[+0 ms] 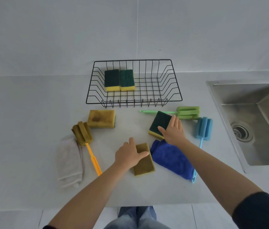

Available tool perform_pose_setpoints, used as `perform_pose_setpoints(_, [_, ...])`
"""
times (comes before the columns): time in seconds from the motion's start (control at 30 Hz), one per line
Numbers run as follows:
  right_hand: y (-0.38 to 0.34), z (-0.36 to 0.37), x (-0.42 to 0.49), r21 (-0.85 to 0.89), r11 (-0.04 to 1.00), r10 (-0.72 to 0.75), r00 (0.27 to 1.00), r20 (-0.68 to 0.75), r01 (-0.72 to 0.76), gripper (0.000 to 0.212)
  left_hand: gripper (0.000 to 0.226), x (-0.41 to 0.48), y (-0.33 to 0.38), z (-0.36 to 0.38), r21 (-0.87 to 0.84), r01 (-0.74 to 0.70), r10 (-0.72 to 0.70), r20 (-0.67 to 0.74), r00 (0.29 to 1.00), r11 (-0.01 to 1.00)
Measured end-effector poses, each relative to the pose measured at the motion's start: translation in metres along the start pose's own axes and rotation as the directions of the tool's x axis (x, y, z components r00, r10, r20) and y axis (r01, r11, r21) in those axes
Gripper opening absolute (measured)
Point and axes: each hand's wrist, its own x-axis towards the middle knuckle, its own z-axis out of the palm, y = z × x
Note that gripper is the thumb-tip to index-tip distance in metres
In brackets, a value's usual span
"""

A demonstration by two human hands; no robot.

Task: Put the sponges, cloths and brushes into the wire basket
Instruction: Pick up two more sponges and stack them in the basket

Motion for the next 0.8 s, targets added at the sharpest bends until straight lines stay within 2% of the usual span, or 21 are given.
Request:
perform_pose_setpoints(0.13, [-0.002,0.000,0.002,0.084,0.996,0.036,0.998,-0.052,-0.031,0.091,0.084,0.003,0.001,-0.002,-0.106,0.008,-0.012,-0.032,0.999,0.994])
perform_pose_setpoints(0.2, [-0.004,0.000,0.005,0.195,0.978,0.085,0.996,-0.038,-0.076,0.092,0.079,0.004,0.002,-0.003,-0.142,0.000,-0.007,-0.049,0.999,0.990])
perform_pose_setpoints(0.3, [-0.006,0.000,0.010,0.370,0.922,0.135,0.990,-0.026,-0.116,0.083,0.071,0.005,0.003,-0.005,-0.163,-0.021,0.006,-0.091,0.996,0.986])
perform_pose_setpoints(0.4, [-0.010,-0.001,0.012,0.441,0.887,0.156,0.988,-0.009,-0.136,0.071,0.067,0.007,0.003,-0.009,-0.156,-0.042,0.016,-0.166,0.986,0.987])
perform_pose_setpoints(0.6, [-0.013,-0.002,0.015,0.563,0.825,0.061,0.998,0.000,-0.050,0.066,0.046,0.020,-0.003,-0.020,-0.134,-0.106,0.058,-0.324,0.944,0.985])
perform_pose_setpoints(0.7, [-0.014,-0.003,0.019,0.584,0.811,0.028,0.999,0.028,-0.039,0.072,0.038,0.028,-0.006,-0.024,-0.127,-0.082,0.030,-0.365,0.931,0.988])
perform_pose_setpoints(0.8, [-0.015,-0.002,0.022,0.631,0.774,0.022,0.998,0.066,-0.059,0.075,0.042,0.032,-0.005,-0.027,-0.090,-0.021,-0.015,-0.378,0.926,0.996])
